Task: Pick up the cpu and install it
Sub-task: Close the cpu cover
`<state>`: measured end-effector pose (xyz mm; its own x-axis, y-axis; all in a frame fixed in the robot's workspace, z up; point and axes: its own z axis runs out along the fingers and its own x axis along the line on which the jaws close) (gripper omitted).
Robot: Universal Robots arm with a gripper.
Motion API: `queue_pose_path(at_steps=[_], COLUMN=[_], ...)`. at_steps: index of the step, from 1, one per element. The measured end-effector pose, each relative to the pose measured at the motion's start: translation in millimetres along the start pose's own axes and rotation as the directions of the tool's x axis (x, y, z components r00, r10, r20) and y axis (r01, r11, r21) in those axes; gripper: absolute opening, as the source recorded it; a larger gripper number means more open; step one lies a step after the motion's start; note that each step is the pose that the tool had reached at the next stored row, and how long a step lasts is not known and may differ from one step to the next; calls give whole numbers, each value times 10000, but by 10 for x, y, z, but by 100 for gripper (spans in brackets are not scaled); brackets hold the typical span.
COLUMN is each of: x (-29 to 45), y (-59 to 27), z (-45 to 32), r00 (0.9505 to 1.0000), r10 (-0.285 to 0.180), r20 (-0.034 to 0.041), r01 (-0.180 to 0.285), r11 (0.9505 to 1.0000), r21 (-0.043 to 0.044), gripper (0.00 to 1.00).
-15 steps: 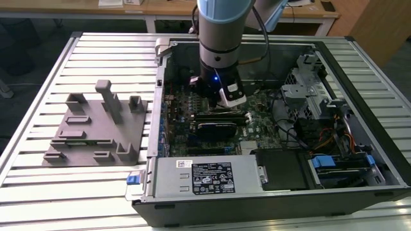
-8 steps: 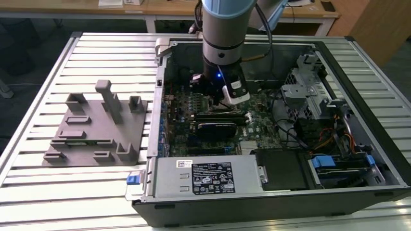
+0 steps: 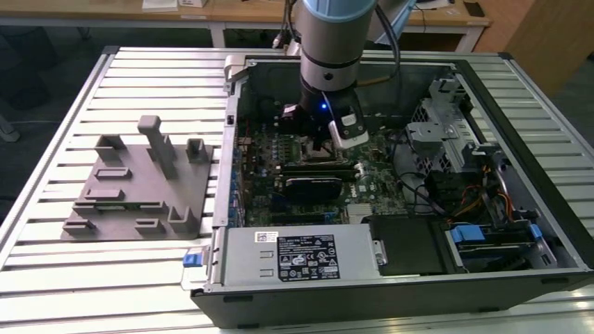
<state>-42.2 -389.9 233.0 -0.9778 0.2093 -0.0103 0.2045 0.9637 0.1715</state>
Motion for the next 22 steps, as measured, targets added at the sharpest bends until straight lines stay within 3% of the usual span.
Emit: queue_pose_path(at_steps=[6, 22], x=[-97, -414], y=[26, 95], z=[-28, -31], r00=[10000, 9999], r10=[27, 153], r20=[-36, -30], r01=[-27, -153], r11=[10000, 9999], r21=[9, 23], gripper=[11, 11])
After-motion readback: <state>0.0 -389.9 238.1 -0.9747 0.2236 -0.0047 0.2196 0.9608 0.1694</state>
